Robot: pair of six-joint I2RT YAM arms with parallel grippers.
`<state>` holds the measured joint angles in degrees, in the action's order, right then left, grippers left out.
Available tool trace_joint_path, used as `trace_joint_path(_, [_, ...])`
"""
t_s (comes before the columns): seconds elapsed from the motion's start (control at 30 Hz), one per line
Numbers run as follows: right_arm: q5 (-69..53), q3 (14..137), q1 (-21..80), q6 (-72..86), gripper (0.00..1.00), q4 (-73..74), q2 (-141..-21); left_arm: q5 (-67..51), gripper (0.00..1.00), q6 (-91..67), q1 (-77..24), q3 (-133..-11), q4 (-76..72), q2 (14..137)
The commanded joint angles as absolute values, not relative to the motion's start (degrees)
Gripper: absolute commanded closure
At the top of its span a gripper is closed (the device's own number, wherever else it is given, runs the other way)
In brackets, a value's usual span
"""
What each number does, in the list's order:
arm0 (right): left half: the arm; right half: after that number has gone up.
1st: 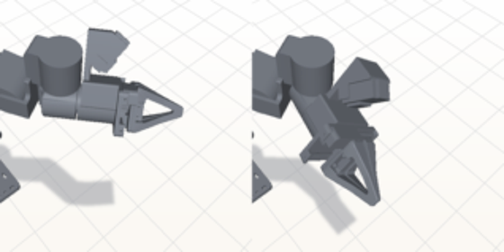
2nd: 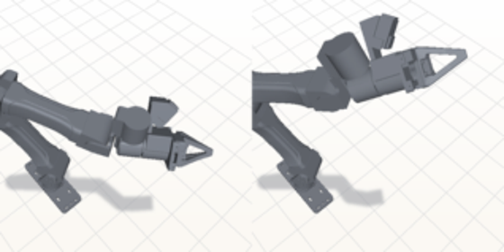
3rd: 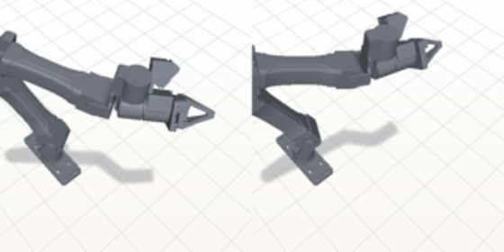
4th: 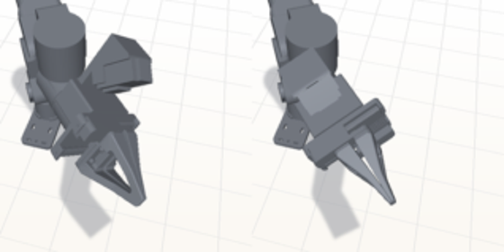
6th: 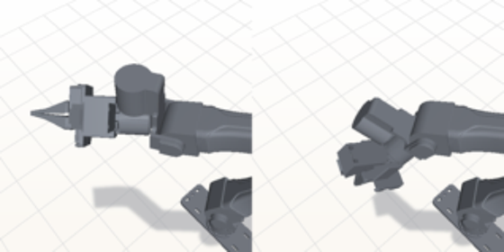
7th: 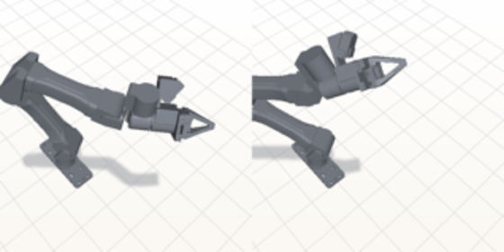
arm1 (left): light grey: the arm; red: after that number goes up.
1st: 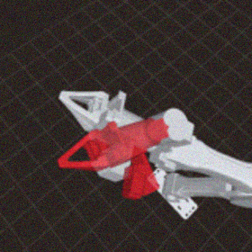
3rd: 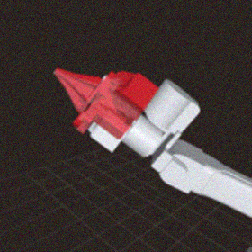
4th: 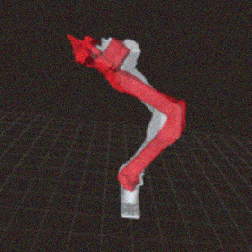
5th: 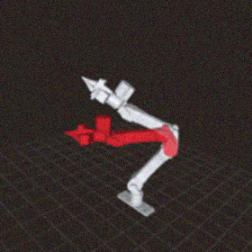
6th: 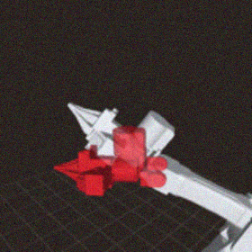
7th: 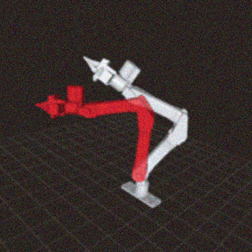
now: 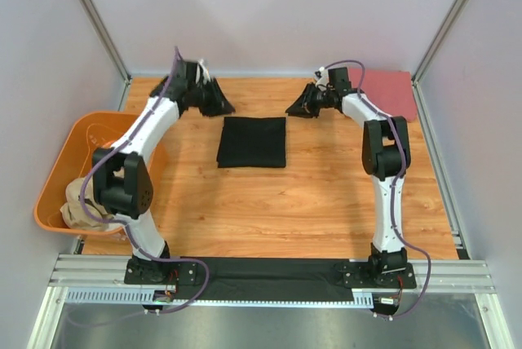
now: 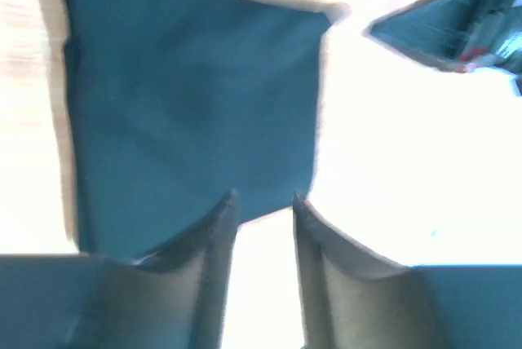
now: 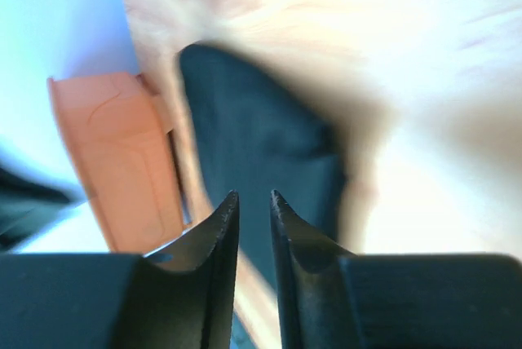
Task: Fold and stack the t-shirts
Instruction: Fold the tshirt
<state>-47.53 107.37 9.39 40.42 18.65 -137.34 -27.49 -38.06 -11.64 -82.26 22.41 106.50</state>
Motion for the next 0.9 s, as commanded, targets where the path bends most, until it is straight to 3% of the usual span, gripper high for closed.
trace_joint_path(0.0, [-47.2, 110.31, 12.83, 37.96, 0.76, 25.23, -125.27, -17.07, 0.73, -34.42, -14.94, -103.2, 42.26, 97.79])
trace_joint_path(0.03, [-47.2, 109.17, 13.18, 38.75, 0.76, 24.79, -124.64, -15.83, 0.8, -33.84, -15.46, -113.89, 48.54, 103.48])
trace_joint_path(0.1, [-47.55, 108.72, 13.71, 39.98, 0.76, 25.22, -124.19, -19.14, 0.78, -36.54, -15.82, -113.22, 49.51, 105.03])
trace_joint_path(0.2, [-46.76, 105.83, 14.24, 38.68, 0.73, 25.49, -124.45, -23.99, 0.57, -42.07, -16.08, -88.87, 28.88, 99.43])
trace_joint_path(0.27, [-47.37, 103.64, 14.24, 38.32, 0.7, 23.92, -125.33, -24.34, 0.56, -41.58, -15.91, -84.74, 21.3, 100.01])
trace_joint_path(0.47, [-50.97, 103.62, 16.52, 38.67, 0.66, 20.03, -129.36, -22.49, 0.67, -27.97, -13.02, -87.45, 26.36, 108.63])
trace_joint_path(0.7, [-46.94, 101.95, 17.49, 37.18, 0.63, 23.55, -128.06, -9.42, 0.64, -18.2, -13.97, -95.09, 40.33, 114.61])
trace_joint_path(0.87, [-43.42, 101.7, 17.49, 31.03, 0.6, 31.98, -127.27, -10.81, 0.59, -20.56, -14.24, -89.83, 36.23, 112.41])
